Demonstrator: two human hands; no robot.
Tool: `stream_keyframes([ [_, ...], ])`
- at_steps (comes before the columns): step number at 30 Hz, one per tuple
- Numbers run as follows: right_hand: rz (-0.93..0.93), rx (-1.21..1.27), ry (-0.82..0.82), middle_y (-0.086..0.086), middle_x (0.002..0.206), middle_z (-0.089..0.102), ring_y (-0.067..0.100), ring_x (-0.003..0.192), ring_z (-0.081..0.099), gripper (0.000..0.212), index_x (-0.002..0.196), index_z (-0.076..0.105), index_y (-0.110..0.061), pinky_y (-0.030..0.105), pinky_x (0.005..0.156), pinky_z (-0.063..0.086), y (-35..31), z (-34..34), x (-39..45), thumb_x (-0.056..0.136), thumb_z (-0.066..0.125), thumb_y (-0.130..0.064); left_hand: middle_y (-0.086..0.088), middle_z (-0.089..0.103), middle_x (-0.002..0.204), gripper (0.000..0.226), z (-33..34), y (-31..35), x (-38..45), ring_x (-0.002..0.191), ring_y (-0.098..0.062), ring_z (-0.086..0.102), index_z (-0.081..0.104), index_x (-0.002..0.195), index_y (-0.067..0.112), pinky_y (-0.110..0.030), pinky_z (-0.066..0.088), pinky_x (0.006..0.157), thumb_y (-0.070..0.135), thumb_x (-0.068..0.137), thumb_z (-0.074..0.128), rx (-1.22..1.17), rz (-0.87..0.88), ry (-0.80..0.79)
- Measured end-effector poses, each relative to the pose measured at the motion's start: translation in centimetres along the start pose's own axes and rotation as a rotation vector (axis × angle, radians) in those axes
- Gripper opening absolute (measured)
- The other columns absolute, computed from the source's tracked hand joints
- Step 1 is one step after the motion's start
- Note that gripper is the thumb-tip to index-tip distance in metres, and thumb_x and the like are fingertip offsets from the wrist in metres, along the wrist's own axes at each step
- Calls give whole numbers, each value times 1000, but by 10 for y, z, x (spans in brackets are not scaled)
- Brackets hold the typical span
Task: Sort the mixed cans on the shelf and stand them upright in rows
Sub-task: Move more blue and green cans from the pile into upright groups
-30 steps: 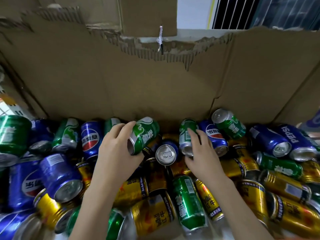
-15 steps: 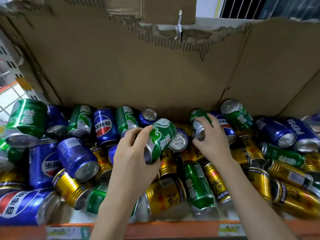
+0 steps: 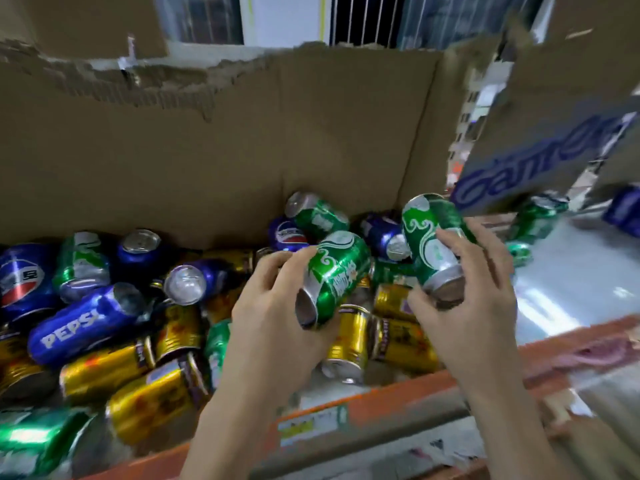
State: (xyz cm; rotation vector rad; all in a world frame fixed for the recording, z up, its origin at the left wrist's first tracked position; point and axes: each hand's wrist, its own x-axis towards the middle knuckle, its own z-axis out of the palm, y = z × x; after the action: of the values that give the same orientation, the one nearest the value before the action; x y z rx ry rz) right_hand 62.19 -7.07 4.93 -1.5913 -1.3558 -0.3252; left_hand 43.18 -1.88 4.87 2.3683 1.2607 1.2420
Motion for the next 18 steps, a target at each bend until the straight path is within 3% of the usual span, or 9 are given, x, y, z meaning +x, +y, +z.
stream_keyframes([
  [2,18,-15,-19,12,138,41,24,118,48,61,117,59,-12,36,95,48,43,-30,-15,61,79,2,-4,56,115,76,38,37,-4,98,-17,57,56,126,14,-23,43,81,24,57,87,-20,34,-22],
  [4,44,-42,-16,13,136,42,30,120,47,60,114,61,-13,51,89,49,90,-65,-33,59,79,3,0,54,115,73,80,80,-12,95,-15,56,54,126,18,-21,44,78,27,61,85,-74,34,-52],
  [7,66,-98,22,14,132,46,13,118,43,54,113,57,-22,40,93,45,161,-125,-53,63,73,-9,1,54,112,69,144,148,-28,93,-12,55,54,124,20,-18,44,76,32,61,80,-158,68,-106],
  [10,147,-123,0,10,132,46,21,115,47,54,114,53,-27,29,91,41,216,-174,-60,63,66,-16,0,55,111,69,193,205,-39,94,-16,57,54,123,19,-19,44,73,31,61,80,-185,81,-183],
  [14,181,-134,-10,11,133,47,19,118,45,50,115,58,-22,34,92,41,271,-209,-58,67,75,-17,-2,56,110,66,236,251,-40,95,-19,58,54,122,17,-24,46,74,33,62,75,-164,80,-242],
  [18,190,-134,-36,12,134,46,10,115,42,64,116,50,-29,32,90,42,310,-215,-53,64,82,-10,-2,56,113,71,268,269,-27,99,-19,57,52,127,19,-24,45,79,28,64,83,-117,53,-278],
])
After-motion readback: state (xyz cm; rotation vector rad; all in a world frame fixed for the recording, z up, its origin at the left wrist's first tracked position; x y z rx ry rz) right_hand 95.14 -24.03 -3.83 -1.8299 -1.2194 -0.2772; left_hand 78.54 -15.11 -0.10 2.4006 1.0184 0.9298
